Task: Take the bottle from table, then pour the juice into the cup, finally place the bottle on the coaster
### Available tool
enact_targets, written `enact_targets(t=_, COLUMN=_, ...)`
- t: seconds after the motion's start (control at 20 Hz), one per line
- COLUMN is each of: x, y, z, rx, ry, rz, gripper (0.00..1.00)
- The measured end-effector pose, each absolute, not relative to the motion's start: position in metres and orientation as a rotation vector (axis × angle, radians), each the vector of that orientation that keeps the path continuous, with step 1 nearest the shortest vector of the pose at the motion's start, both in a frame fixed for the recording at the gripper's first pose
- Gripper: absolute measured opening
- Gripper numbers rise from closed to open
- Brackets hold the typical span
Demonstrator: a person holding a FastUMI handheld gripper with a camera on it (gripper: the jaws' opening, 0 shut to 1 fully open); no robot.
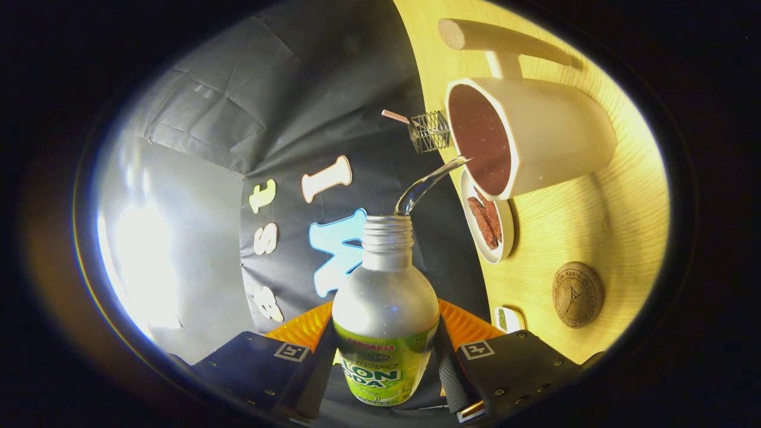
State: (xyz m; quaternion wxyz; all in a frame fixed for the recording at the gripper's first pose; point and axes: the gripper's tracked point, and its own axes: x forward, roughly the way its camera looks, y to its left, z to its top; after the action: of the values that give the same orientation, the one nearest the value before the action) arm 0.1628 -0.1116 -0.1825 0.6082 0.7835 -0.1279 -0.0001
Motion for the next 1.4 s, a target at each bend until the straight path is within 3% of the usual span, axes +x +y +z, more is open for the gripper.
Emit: enact_targets(t=1.4, x=0.168, y=-0.122, z=-0.178, rx=2.025, ry=-0.432, rz=-0.002, gripper=0.77)
